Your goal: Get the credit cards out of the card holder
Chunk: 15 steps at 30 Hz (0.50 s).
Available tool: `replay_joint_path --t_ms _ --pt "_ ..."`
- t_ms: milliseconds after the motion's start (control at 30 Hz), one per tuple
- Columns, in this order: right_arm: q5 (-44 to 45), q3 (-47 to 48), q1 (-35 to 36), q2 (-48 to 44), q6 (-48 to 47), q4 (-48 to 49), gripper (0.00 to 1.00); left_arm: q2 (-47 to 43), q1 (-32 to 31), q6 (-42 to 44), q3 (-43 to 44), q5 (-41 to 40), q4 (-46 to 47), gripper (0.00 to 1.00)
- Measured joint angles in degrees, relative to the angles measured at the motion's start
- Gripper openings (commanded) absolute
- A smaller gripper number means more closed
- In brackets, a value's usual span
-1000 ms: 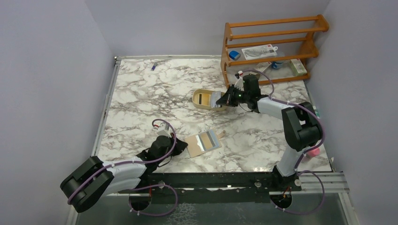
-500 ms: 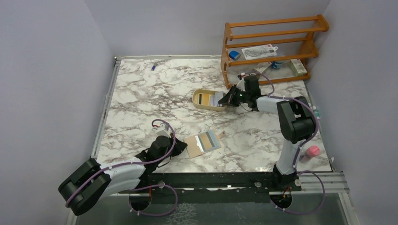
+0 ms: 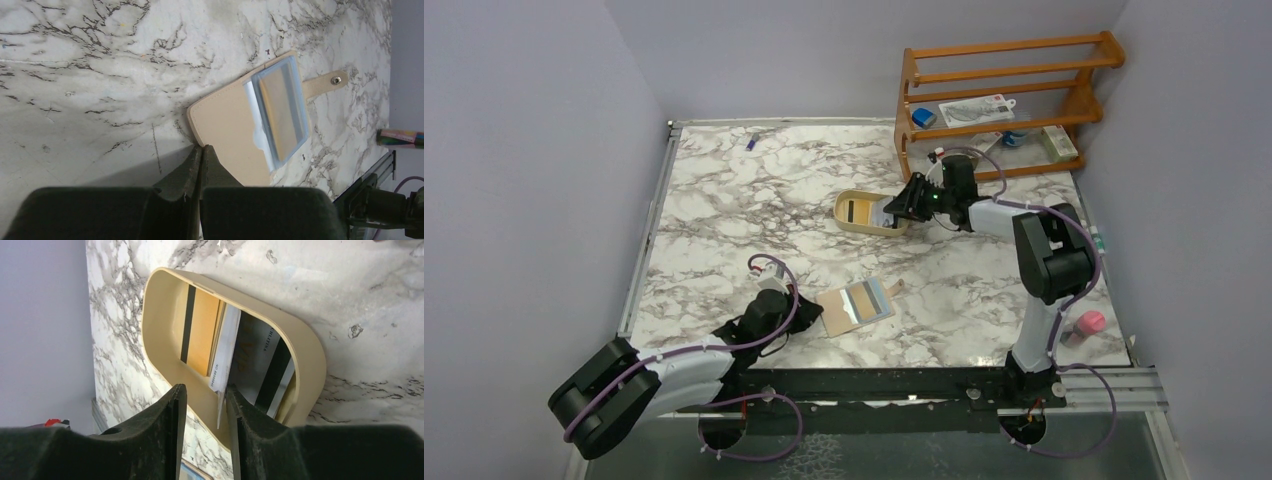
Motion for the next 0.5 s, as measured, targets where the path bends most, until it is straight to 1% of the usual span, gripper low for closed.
replay_joint_path --t_ms 33,100,233,300,400,500 --pt "0.0 0.4 0.0 0.0 -0.2 -0.1 0.40 0.0 0.0 0.0 0.0 0.0 0.0 0.00" --pt "0.1 1.2 0.0 -0.1 -0.7 -0.8 0.44 0.0 0.0 0.1 0.0 0.0 0.0 0.00" --pt "1.9 3.5 0.0 -0.4 -2.4 -5.4 0.46 0.0 0.0 0.3 0.1 0.0 -0.1 0.00" --pt "3.7 5.4 0.0 -0.7 -3.5 -8.8 0.53 0.0 0.0 0.3 0.2 0.0 -0.2 0.00" --pt "6.6 7.3 0.0 -2.7 -5.2 -13.1 0.59 0.0 0.0 0.6 0.4 0.0 -0.7 0.00" --pt "8.8 7.3 0.0 -7.2 -6.4 -15.5 0.62 0.0 0.0 1.1 0.9 0.0 -1.5 0.00"
